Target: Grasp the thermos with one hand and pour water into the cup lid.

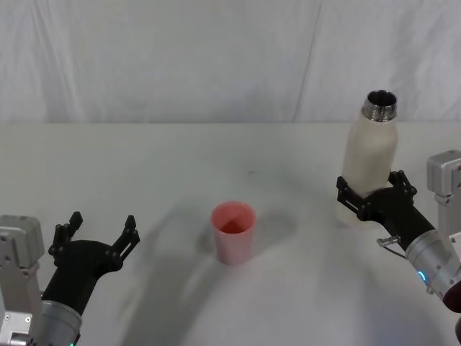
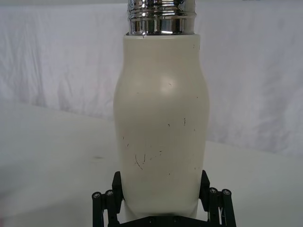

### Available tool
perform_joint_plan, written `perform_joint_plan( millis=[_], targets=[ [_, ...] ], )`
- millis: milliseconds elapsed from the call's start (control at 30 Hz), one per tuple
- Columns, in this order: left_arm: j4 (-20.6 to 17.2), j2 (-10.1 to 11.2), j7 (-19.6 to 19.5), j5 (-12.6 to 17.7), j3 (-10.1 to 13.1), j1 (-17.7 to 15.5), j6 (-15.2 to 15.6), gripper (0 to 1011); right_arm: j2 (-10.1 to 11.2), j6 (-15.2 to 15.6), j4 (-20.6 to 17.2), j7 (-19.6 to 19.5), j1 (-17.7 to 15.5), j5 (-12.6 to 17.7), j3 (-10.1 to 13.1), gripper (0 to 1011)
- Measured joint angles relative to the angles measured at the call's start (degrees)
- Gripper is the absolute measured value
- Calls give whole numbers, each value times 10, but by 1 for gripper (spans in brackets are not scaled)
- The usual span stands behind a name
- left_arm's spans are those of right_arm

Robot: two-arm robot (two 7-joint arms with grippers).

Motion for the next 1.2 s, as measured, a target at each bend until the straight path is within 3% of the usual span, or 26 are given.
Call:
perform_joint_plan(
  millis=[433,1200],
  targets=[
    [0,0,0,0,0,0,0,1001,-12,-13,26,-13,13,7,4,950],
    [0,0,0,0,0,0,0,1001,-15,-30,72,-13,37,-6,0,950]
  ],
)
